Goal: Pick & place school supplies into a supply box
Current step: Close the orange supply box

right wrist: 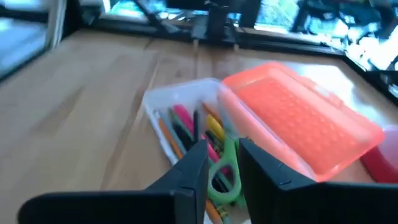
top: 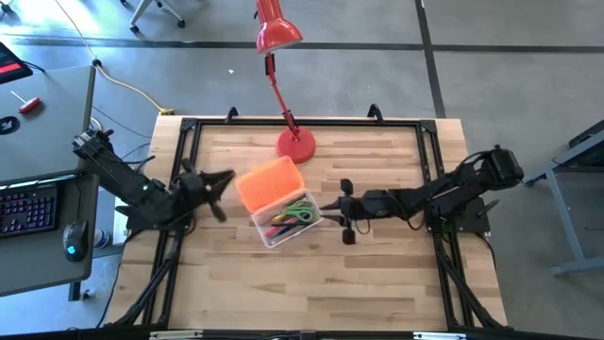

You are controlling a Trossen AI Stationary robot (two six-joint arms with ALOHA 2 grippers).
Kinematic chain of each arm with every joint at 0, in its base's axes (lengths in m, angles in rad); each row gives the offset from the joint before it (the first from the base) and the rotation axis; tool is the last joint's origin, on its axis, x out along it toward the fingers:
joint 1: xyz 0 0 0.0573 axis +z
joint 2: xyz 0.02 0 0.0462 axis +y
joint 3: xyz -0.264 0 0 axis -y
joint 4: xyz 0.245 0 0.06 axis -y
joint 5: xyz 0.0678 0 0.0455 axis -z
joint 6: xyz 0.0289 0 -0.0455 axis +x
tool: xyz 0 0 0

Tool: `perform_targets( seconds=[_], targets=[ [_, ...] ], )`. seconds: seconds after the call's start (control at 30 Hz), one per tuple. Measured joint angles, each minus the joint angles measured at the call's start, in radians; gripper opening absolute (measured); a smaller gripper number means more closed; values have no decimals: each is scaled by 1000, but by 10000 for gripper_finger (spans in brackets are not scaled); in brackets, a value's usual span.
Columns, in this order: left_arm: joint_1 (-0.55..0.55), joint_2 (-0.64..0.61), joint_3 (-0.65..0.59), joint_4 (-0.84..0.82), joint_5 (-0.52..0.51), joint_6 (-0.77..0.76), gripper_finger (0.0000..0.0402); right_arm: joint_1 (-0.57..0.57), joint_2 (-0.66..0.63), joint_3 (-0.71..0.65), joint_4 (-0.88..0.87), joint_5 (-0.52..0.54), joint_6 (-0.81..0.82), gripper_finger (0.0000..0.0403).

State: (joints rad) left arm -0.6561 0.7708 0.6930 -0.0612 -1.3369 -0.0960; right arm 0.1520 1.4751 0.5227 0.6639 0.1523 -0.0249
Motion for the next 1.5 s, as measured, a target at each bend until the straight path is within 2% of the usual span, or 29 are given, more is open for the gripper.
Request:
perform_targets(
  seconds=[0.03,0.1,0.27,0.43,0.53,0.63,0.87,0.97,1.17,1.4,1.5],
  targets=[
    [23,-3,0,-62,-21,-70,46,8,-1,-6,0,2,-39,63],
    [76,-13,0,-184,36,-224,16,19,-1,-7,7,-1,-79,50],
    [309,10,0,-408,317,-606,25,30,12,23,10,-29,-30,7],
    [570,111,0,-584,526,-802,11,54,86,65,8,-55,-1,4],
    [730,179,-2,-637,636,-791,14,68,160,90,8,-55,0,2],
    [855,256,1,-622,737,-739,10,84,240,110,6,-55,2,1],
    [1050,445,0,-585,881,-656,10,100,383,161,49,-56,2,1],
    [1085,527,0,-535,943,-615,10,97,420,184,76,-55,3,1],
    [1089,659,0,-418,982,-594,14,97,440,199,72,-53,20,0],
    [1088,738,0,-318,1071,-581,10,96,444,198,52,-42,29,0],
    [1088,740,0,-288,1122,-578,15,93,444,198,33,-1,50,0]
  ],
)
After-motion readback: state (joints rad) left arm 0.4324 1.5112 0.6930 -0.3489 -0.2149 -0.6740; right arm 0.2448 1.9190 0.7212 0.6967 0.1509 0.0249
